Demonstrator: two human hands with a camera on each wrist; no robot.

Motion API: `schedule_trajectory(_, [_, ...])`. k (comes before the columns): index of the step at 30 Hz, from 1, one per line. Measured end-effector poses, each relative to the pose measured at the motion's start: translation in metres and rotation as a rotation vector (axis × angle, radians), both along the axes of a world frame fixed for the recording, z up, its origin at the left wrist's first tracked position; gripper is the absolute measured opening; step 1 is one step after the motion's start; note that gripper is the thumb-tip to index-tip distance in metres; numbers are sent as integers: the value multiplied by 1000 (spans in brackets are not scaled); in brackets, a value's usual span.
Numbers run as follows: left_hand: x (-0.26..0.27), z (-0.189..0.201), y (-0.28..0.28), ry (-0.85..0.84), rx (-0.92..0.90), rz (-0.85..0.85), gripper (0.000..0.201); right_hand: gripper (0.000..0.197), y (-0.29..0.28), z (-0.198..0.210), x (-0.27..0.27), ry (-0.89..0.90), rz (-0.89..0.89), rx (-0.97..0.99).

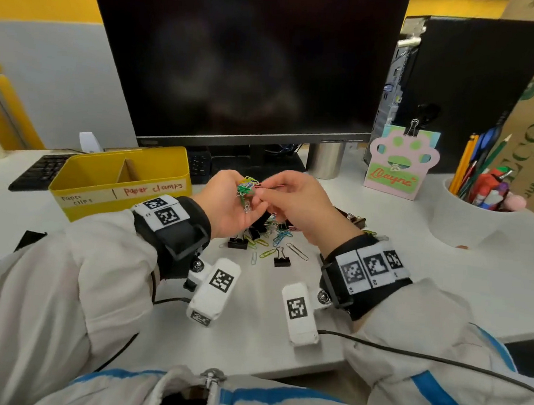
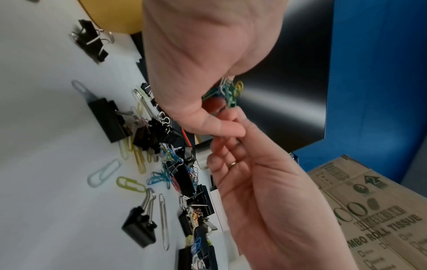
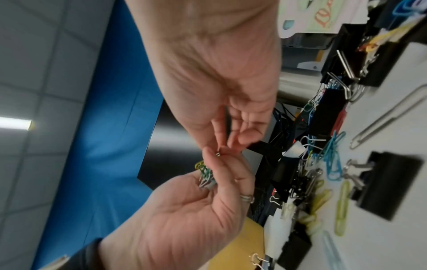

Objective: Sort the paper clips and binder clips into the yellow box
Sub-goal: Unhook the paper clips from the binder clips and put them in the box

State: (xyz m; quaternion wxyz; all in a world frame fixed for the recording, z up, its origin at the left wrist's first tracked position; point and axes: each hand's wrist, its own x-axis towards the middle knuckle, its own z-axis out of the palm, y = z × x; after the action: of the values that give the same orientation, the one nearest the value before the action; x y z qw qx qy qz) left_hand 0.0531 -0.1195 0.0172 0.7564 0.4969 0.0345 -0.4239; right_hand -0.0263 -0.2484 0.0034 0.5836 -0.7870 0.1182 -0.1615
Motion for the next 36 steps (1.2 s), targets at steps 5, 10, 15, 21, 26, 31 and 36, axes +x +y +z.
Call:
schedule_trajectory(5, [0,-5,-1,69,53,-2,33,10,4,0,0,-15,101,-277])
schedule_trajectory(10, [2,-10,-13,-177,325,32,23,7,1,0,0,51,112,-304])
schedule_trajectory(15, [8,-8,-23,-762,683,-45,12,21,-7,-4,2,230,-58,-379])
schedule_trajectory(21, [8,-15,-8,-1389,929,-424,40,33,-6,-1,-3,515,37,-544])
schedule_trajectory(26, [10,-12,-11,-1482,1207,-455,36,30,-7,-2,0,555,37,-659])
schedule_trajectory(31, [17,-7,-7,-1187,1197,-308,28,21,-9,-1,0,550,7,-716])
schedule_trajectory(36, [11,4,2,-226,558,-144,52,15,-13,-3,-2,249,-154,-428])
